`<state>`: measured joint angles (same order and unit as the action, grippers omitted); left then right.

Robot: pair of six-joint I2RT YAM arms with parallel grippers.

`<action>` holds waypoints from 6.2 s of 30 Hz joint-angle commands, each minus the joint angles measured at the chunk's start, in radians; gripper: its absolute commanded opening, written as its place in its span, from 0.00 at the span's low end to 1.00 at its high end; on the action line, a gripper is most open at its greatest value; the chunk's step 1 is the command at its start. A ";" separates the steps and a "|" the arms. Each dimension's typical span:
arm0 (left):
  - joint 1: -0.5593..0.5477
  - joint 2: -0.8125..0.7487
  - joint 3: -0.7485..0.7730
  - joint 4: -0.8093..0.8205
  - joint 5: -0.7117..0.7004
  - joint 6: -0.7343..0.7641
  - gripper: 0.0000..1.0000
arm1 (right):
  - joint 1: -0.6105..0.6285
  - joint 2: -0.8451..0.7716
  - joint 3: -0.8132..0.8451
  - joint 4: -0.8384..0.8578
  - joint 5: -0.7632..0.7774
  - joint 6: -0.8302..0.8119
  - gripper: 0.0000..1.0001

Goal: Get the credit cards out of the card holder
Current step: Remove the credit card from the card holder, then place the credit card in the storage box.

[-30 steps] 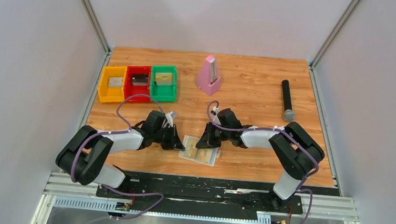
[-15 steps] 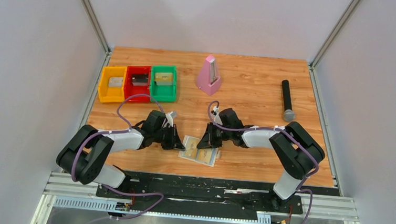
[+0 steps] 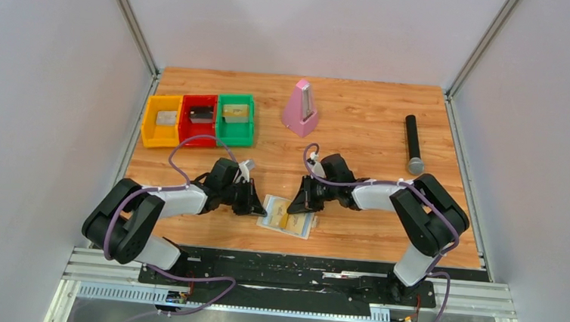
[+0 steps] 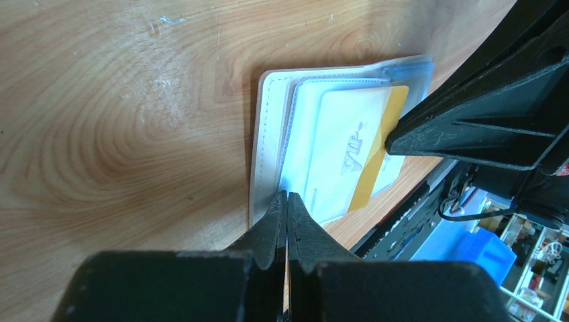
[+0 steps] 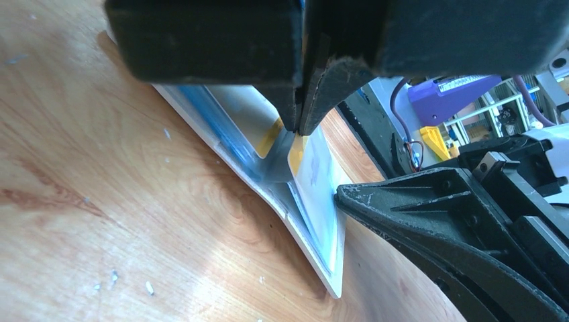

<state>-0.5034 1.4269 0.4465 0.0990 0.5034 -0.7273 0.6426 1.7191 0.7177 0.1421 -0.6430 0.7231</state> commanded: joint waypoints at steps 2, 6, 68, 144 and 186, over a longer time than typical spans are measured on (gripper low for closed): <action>0.000 0.031 -0.009 -0.070 -0.109 0.039 0.00 | -0.016 -0.011 -0.002 -0.008 -0.063 -0.053 0.00; 0.000 0.033 -0.004 -0.082 -0.112 0.040 0.00 | -0.026 -0.013 0.013 -0.045 -0.073 -0.060 0.00; -0.001 -0.522 -0.154 0.317 -0.049 -0.556 0.65 | 0.129 -0.501 -0.302 0.457 0.469 0.631 0.00; 0.077 -0.290 0.138 0.181 0.468 -0.236 0.41 | -0.095 -0.550 -0.166 0.318 -0.043 0.254 0.00; 0.492 0.040 0.710 -0.466 0.440 0.271 0.00 | -0.153 -0.766 -0.159 0.019 0.132 0.179 1.00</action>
<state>-0.0727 1.3888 1.0199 -0.1814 0.9676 -0.6037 0.4938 0.9920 0.5072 0.2226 -0.5438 0.9585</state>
